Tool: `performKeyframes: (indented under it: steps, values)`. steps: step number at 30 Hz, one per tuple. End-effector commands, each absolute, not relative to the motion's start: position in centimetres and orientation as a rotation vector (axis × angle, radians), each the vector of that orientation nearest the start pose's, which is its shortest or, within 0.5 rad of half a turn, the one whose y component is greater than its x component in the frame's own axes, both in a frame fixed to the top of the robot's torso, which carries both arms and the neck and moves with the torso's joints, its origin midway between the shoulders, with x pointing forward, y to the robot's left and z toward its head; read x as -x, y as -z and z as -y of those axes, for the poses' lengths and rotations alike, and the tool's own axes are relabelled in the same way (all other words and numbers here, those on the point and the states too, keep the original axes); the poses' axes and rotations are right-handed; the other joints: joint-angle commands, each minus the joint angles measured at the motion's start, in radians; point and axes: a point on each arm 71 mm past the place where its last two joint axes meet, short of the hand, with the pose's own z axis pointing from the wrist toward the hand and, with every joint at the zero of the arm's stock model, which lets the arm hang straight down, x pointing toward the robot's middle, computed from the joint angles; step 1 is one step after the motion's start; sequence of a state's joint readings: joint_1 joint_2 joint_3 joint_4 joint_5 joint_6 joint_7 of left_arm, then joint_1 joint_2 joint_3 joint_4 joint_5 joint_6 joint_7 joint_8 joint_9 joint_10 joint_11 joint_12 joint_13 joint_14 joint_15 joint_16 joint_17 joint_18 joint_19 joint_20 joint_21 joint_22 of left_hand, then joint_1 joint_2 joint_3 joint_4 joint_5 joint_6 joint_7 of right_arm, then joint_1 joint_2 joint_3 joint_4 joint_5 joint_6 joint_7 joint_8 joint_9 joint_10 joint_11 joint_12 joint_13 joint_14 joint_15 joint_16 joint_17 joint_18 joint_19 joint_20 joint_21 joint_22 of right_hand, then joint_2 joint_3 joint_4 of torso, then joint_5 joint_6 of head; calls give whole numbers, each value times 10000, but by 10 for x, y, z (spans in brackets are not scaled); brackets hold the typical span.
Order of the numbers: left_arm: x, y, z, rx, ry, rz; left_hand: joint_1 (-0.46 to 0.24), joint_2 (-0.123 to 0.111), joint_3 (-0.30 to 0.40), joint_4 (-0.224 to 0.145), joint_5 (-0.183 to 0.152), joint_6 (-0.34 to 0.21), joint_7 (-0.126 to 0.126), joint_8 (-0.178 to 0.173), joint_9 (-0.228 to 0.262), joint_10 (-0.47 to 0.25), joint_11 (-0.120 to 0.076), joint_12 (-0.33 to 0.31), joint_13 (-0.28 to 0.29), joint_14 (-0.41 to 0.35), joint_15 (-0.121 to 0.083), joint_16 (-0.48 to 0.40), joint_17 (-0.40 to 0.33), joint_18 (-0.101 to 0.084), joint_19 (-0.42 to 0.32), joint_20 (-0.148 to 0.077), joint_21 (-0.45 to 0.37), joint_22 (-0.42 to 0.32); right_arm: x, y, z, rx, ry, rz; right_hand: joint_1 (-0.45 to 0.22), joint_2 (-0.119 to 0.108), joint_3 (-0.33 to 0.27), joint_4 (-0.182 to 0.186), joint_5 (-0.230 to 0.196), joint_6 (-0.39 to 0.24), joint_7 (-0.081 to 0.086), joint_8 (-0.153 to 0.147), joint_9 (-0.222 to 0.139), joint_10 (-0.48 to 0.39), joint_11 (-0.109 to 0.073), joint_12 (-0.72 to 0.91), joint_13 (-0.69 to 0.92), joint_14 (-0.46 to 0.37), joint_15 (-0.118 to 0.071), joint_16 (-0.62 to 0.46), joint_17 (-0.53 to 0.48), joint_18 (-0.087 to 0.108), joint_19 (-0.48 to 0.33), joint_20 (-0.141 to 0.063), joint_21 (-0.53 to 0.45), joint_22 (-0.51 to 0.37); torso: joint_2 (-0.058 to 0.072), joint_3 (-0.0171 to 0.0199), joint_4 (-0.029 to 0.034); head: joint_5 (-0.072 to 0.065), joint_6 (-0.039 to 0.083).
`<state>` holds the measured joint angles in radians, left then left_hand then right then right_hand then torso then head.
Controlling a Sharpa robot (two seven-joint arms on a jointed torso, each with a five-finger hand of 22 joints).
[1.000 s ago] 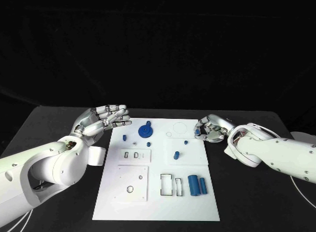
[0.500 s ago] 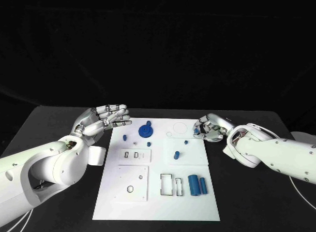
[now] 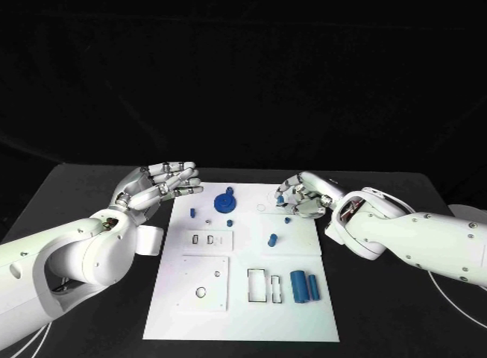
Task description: Assemble the parts on the task board
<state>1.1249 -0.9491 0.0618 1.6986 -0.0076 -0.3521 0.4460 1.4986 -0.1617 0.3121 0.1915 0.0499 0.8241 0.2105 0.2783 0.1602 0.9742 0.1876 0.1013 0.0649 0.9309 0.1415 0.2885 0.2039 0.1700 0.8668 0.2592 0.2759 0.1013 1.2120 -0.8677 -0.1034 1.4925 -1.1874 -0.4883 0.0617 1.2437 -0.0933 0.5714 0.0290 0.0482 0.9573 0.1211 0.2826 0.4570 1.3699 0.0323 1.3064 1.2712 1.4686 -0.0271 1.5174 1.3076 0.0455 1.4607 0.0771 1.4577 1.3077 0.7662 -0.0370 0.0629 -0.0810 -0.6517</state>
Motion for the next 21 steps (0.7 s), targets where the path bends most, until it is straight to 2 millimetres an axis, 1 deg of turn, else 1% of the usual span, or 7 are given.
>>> performKeyframes:
  steps: [1, 8, 12, 13, 14, 18, 21]
  values:
    - [-457, 156, -212, 11072, 16603, -13204, -82, 8, 13, -30, -3, -15, 279, -42, -12, -2, 28, -66, -2, -3, 80, -66, 14, 134, 43, 8, -45, -15, -481, 189, 200, -63, -8124, -15825, 21, 97, 37, 4, 14, 126, -93, 217, 316, -58, -3, -61, -25, 707, -66, 68, 1121, -86, 118, 6, 27, 1415, 7, 2, 7, 167, -14]
    - [-459, 157, -212, 11073, 16600, -13195, -86, 9, 20, -39, -3, -11, 278, -53, -15, 3, 28, -84, -1, -6, 82, -77, 19, 133, 44, 9, -52, -24, -472, 188, 154, 606, -8544, -15950, 2, 83, 35, 3, 16, 96, -87, 222, 327, -101, 1, -124, -83, 711, -66, 76, 1151, -92, 130, 2, 40, 1432, -18, -26, 34, 493, -164]
    - [-461, 158, -213, 11092, 16526, -13157, -86, 9, 20, -39, -3, -11, 278, -53, -15, 3, 28, -84, -1, -6, 82, -77, 19, 133, 44, 9, -52, -24, -468, 189, 131, 946, -8686, -15969, 11, 91, 47, -7, 19, 88, -89, 227, 333, -99, -1, -125, -80, 710, -66, 75, 1150, -98, 146, 1, 57, 1453, -33, -25, 8, 765, -250]
    - [-461, 158, -214, 11098, 16500, -13144, -86, 9, 20, -39, -3, -11, 278, -53, -15, 3, 28, -84, -1, -6, 82, -77, 19, 133, 44, 9, -52, -24, -467, 190, 125, 1038, -8724, -15975, 11, 91, 47, -7, 19, 88, -89, 227, 333, -99, -1, -125, -80, 710, -66, 75, 1150, -98, 146, 1, 57, 1453, -22, -14, -8, 813, -254]
    - [-462, 158, -214, 11101, 16487, -13136, -86, 9, 20, -39, -3, -11, 278, -53, -15, 3, 28, -84, -1, -6, 82, -77, 19, 133, 44, 9, -52, -24, -466, 191, 121, 1097, -8743, -15979, 11, 91, 47, -7, 19, 88, -89, 227, 333, -99, -1, -125, -80, 710, -66, 75, 1150, -98, 146, 1, 57, 1453, -26, -19, -11, 858, -268]
    - [-463, 159, -215, 11110, 16444, -13109, -86, 9, 20, -39, -3, -11, 278, -53, -15, 3, 28, -84, -1, -6, 82, -77, 19, 133, 44, 9, -52, -24, -462, 197, 103, 1403, -8811, -16005, 13, 90, 49, -12, 20, 86, -90, 230, 335, -96, -2, -123, -76, 710, -66, 76, 1154, -101, 154, 1, 67, 1463, -59, -45, -3, 940, -372]
    - [-463, 159, -215, 11112, 16439, -13108, -86, 9, 20, -39, -3, -11, 278, -53, -15, 3, 28, -84, -1, -6, 82, -77, 19, 133, 44, 9, -52, -24, -459, 202, 94, 1576, -8804, -16027, 16, 82, 49, -21, 21, 83, -90, 234, 339, -93, -2, -121, -72, 710, -67, 76, 1155, -103, 158, 0, 71, 1469, -58, -52, 1, 991, -428]
